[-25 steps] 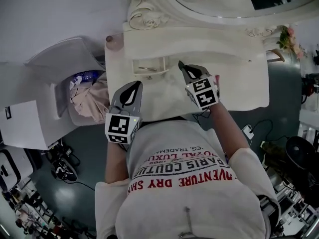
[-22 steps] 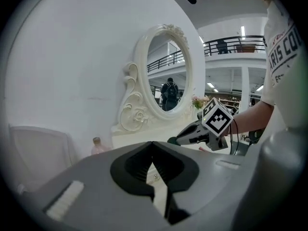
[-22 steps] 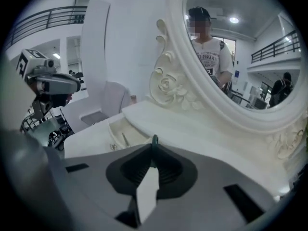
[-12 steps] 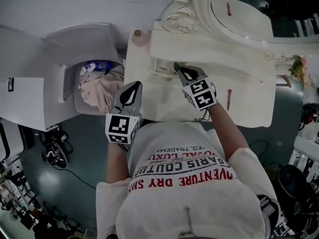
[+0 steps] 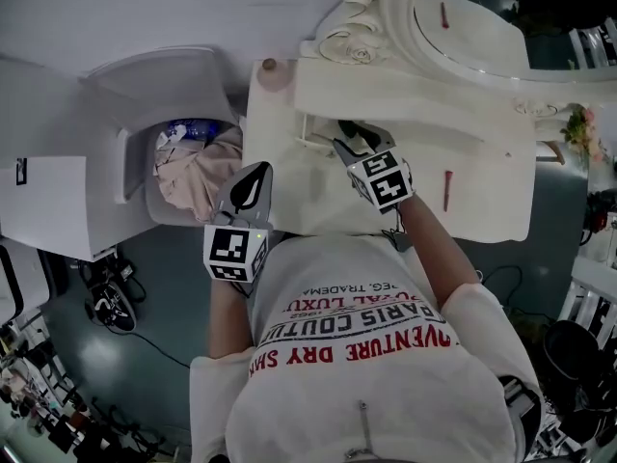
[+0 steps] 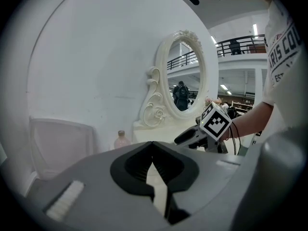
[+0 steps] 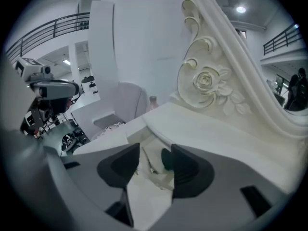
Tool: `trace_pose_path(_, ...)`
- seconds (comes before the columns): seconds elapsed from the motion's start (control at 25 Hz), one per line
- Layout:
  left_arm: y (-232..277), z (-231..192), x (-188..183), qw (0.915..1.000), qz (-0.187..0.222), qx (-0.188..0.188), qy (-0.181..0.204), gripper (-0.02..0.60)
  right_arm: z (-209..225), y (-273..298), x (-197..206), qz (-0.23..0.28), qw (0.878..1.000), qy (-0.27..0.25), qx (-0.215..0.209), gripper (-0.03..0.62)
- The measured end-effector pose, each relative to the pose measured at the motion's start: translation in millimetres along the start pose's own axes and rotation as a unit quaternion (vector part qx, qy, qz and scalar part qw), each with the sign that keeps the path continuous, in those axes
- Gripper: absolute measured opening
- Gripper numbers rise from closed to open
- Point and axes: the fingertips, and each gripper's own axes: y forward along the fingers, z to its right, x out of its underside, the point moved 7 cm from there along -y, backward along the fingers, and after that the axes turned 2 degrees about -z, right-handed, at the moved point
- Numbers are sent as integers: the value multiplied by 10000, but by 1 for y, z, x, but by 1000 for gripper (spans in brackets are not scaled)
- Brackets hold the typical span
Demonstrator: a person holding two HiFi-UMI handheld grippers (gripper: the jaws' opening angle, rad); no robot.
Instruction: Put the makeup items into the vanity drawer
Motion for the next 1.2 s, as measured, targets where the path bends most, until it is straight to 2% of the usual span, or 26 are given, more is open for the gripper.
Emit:
trace_pose_path(0.2,20,6,-2,9984,-60,530,187,11,13,-22,23,-7,9983,301,491,178)
trace_pose_path(0.44,49,31,-18,9915,-25,1172,559,11,29,-56,66,-69,9917,826,984,178)
trace_pose_path(0.64,68,66,-31,9861,8,1472,772,11,52,-89,97,76,9843,1250,1246,178)
trace_pose_path(0.84,88,110,-32,9828,-76,1671,782,11,77,-121,134,64,9768,1598,1422,177)
trace_pose_path(1.2,129,193,-38,9735,-155,2092,908,11,126,-159,217,-478,9635,2091,1605,176)
